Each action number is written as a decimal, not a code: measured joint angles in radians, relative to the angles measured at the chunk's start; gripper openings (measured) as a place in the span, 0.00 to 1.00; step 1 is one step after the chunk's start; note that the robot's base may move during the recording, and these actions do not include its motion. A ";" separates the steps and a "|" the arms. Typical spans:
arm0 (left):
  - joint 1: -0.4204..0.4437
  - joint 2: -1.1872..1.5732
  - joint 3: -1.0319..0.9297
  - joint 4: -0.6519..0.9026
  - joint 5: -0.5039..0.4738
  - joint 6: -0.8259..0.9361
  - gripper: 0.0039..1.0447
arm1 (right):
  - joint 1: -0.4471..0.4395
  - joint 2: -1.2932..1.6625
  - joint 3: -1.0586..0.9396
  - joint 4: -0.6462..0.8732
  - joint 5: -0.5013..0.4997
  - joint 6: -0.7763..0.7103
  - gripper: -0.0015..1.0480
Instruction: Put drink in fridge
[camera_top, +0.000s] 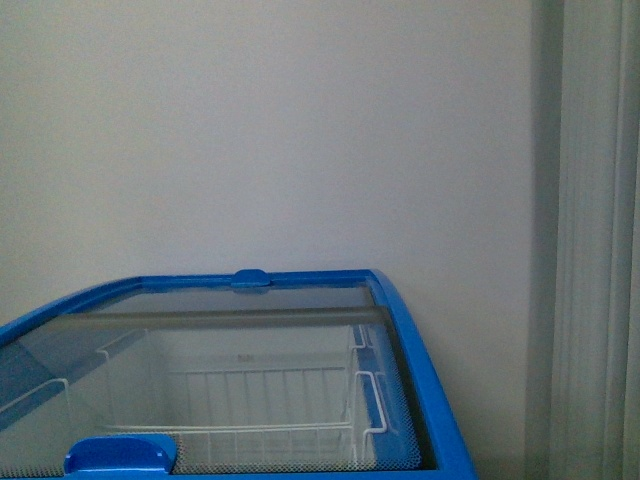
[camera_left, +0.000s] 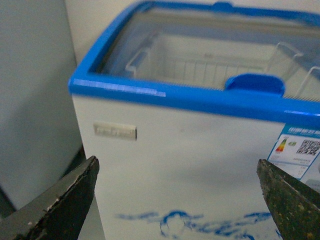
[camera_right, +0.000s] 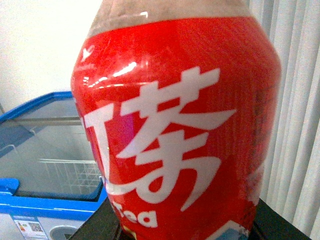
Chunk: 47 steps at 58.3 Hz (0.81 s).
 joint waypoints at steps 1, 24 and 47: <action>0.009 0.019 0.005 0.003 0.005 -0.006 0.92 | 0.000 0.000 0.000 0.000 0.000 0.000 0.35; 0.464 1.017 0.350 0.820 0.618 0.152 0.92 | 0.000 0.000 0.000 0.000 0.001 0.000 0.35; 0.308 1.315 0.755 0.451 1.098 0.815 0.92 | 0.000 0.000 0.000 0.000 0.000 0.000 0.35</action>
